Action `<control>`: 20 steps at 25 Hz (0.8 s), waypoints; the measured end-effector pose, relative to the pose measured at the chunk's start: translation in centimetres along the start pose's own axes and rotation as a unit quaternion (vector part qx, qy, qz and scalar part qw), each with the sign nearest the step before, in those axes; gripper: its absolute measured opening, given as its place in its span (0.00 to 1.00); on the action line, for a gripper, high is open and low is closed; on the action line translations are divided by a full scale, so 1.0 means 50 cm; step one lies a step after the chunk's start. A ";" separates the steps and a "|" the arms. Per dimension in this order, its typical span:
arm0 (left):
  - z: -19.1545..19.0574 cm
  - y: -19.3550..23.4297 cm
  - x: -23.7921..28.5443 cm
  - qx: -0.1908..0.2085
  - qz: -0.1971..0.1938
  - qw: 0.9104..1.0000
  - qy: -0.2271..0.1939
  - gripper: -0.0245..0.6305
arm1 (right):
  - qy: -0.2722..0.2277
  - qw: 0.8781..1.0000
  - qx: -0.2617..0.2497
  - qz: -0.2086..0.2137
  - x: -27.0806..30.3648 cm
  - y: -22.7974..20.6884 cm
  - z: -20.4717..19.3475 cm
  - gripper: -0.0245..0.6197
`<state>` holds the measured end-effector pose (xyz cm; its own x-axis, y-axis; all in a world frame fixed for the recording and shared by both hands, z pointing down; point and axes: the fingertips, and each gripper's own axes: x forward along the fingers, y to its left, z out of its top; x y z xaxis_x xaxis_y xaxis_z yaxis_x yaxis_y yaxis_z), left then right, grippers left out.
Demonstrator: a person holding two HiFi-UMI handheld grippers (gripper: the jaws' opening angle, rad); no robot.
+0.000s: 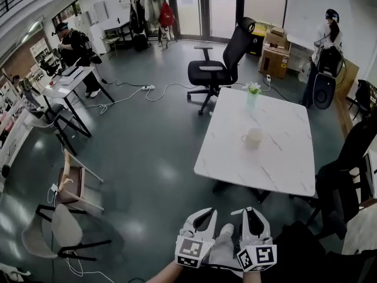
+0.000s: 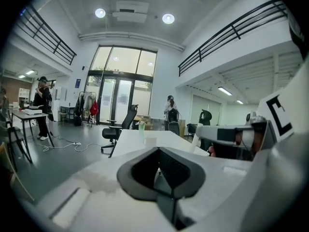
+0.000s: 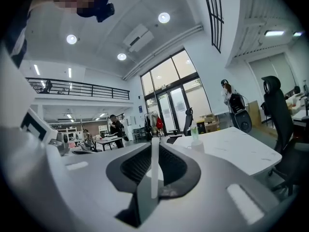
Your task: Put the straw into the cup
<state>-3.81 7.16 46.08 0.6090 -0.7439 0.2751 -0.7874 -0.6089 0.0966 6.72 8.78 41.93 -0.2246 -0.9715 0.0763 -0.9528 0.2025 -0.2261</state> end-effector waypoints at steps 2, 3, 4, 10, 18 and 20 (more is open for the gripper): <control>0.013 0.001 0.060 0.003 0.003 1.000 0.010 0.04 | 0.007 1.000 0.008 -0.002 0.033 -0.050 0.004 0.11; 0.022 -0.001 0.091 0.006 0.002 1.000 0.012 0.04 | 0.008 1.000 0.012 -0.003 0.051 -0.076 0.008 0.11; 0.034 -0.004 0.124 0.008 0.001 1.000 0.012 0.04 | 0.008 1.000 0.013 -0.005 0.069 -0.103 0.014 0.11; 0.083 -0.028 0.282 0.008 -0.008 1.000 0.015 0.04 | 0.005 1.000 0.012 -0.010 0.152 -0.231 0.070 0.11; 0.108 -0.035 0.373 0.011 -0.011 1.000 0.024 0.04 | 0.003 0.999 0.024 -0.024 0.203 -0.324 0.100 0.11; 0.105 -0.028 0.385 0.012 -0.008 0.999 0.030 0.04 | 0.006 0.999 0.029 -0.024 0.211 -0.331 0.097 0.11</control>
<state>9.51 -7.73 46.24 0.6149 -0.7164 0.3297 -0.7741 -0.6282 0.0788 21.09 -5.42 41.78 -0.1811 -0.9785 0.0992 -0.9494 0.1476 -0.2773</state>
